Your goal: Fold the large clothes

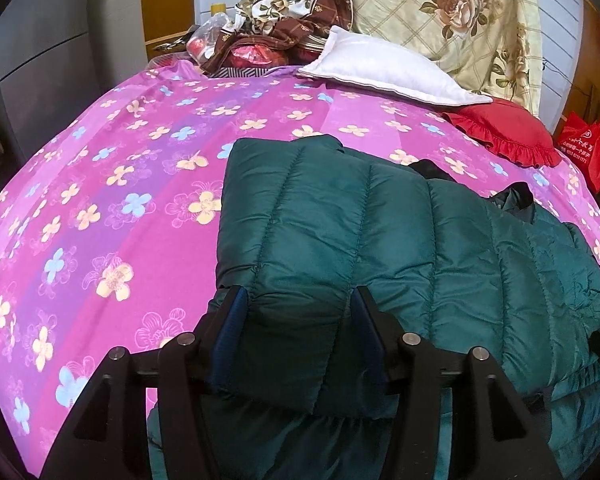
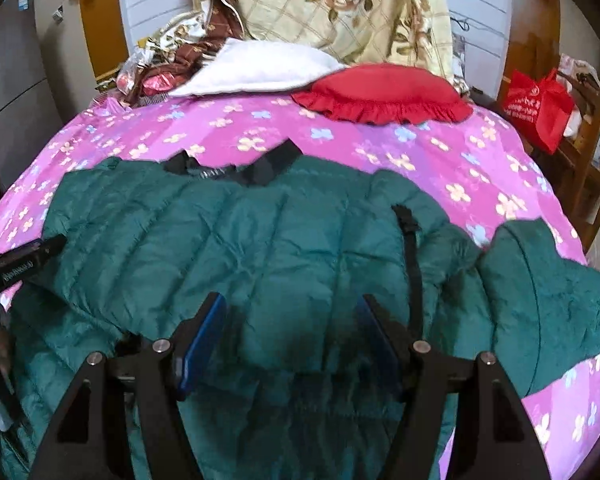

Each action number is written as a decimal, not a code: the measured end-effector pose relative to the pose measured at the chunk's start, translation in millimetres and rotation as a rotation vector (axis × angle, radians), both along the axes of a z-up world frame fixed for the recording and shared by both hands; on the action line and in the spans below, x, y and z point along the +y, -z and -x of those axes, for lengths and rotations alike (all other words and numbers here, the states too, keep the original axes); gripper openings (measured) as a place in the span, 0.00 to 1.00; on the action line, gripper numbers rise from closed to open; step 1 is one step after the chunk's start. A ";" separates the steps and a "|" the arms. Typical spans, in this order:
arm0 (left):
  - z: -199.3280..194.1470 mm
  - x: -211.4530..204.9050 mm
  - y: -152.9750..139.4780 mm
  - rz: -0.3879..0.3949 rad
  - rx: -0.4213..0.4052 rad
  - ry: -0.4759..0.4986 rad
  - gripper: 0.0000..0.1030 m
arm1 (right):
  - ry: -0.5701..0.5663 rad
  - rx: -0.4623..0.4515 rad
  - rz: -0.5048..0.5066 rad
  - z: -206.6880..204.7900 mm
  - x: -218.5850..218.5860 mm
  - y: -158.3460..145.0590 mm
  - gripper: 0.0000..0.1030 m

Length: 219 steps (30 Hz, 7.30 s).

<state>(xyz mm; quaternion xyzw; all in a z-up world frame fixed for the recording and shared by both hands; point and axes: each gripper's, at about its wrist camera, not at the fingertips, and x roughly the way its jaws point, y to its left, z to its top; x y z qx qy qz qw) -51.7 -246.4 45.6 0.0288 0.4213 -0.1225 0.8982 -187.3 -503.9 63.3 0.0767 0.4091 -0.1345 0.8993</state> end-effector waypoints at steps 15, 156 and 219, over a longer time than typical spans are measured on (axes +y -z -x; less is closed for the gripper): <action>11.5 3.6 -7.8 -0.025 0.008 0.004 0.40 | 0.057 0.020 -0.039 10.8 -1.5 9.2 0.71; 118.5 -37.7 -53.2 0.075 -0.018 0.113 0.40 | 0.414 -0.330 -0.165 179.2 -258.2 -61.7 0.17; 64.9 37.6 -45.2 0.140 0.012 -0.040 0.40 | -0.230 -0.077 -0.400 -61.7 60.6 -14.4 0.59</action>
